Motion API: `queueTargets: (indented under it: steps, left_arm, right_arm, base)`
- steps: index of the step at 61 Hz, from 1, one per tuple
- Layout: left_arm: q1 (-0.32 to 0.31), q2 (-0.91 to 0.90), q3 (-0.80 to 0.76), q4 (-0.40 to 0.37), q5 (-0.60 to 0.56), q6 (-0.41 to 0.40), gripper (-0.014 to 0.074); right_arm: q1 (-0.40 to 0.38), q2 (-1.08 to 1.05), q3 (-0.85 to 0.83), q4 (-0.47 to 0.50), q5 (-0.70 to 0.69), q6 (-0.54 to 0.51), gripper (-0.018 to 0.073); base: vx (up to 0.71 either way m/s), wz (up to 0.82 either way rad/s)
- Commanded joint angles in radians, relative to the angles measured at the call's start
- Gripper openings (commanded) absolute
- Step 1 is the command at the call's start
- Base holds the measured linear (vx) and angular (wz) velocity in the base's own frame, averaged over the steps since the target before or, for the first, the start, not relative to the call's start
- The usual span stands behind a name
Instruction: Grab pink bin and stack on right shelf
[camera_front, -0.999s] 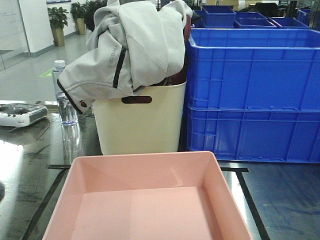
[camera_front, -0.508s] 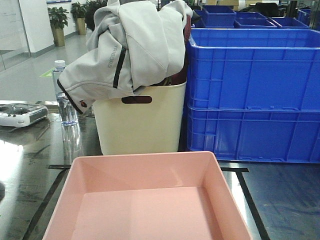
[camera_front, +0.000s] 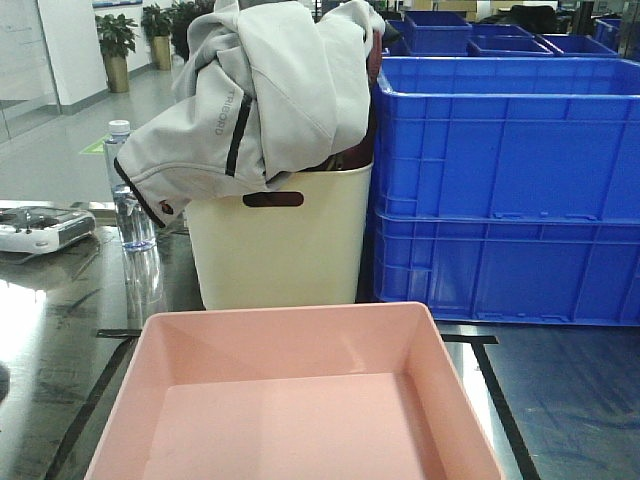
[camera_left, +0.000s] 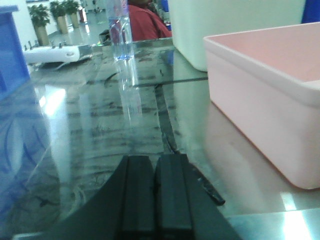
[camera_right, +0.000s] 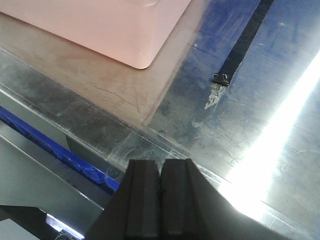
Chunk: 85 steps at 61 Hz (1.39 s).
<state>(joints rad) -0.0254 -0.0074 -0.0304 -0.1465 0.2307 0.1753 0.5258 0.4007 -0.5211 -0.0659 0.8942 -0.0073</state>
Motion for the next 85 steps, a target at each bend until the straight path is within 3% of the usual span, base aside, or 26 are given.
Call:
queueTargets:
  steps: [1, 12, 16, 29, 44, 56, 65, 85]
  left_arm:
    - [0.005, -0.021, 0.004, 0.006, -0.123, -0.046, -0.0007]
    - [0.005, -0.021, 0.056, 0.176, -0.169, -0.256, -0.0007]
    - [0.004, -0.021, 0.074, 0.192, -0.197, -0.291, -0.0007]
    - [-0.043, -0.021, 0.074, 0.195, -0.204, -0.294, -0.0007]
    - [-0.023, -0.021, 0.074, 0.201, -0.260, -0.284, -0.0006]
    - [-0.021, -0.021, 0.074, 0.201, -0.261, -0.284, -0.0006]
    - [0.018, -0.021, 0.074, 0.201, -0.261, -0.284, -0.0006]
    - [0.017, -0.020, 0.073, 0.201, -0.260, -0.284, -0.0006]
  right_arm:
    - [0.002, 0.006, -0.029, -0.011, -0.066, -0.007, -0.0012]
    - [0.002, 0.006, -0.029, -0.010, -0.066, -0.007, -0.0012]
    - [0.002, 0.006, -0.029, -0.010, -0.066, -0.007, -0.0012]
    - [0.002, 0.006, -0.029, -0.010, -0.066, -0.007, -0.0010]
    - [0.002, 0.006, -0.029, -0.010, -0.066, -0.007, -0.0009]
    - [0.002, 0.006, -0.029, -0.010, -0.066, -0.007, -0.0009]
    - [0.002, 0.006, -0.029, -0.010, -0.066, -0.007, -0.0009]
    - [0.002, 0.006, -0.029, -0.010, -0.066, -0.007, -0.0009]
  base:
    - [0.00, 0.00]
    - [0.00, 0.00]
    - [0.00, 0.00]
    - [0.00, 0.00]
    - [0.00, 0.00]
    - [0.00, 0.00]
    - [0.00, 0.00]
    - [0.00, 0.00]
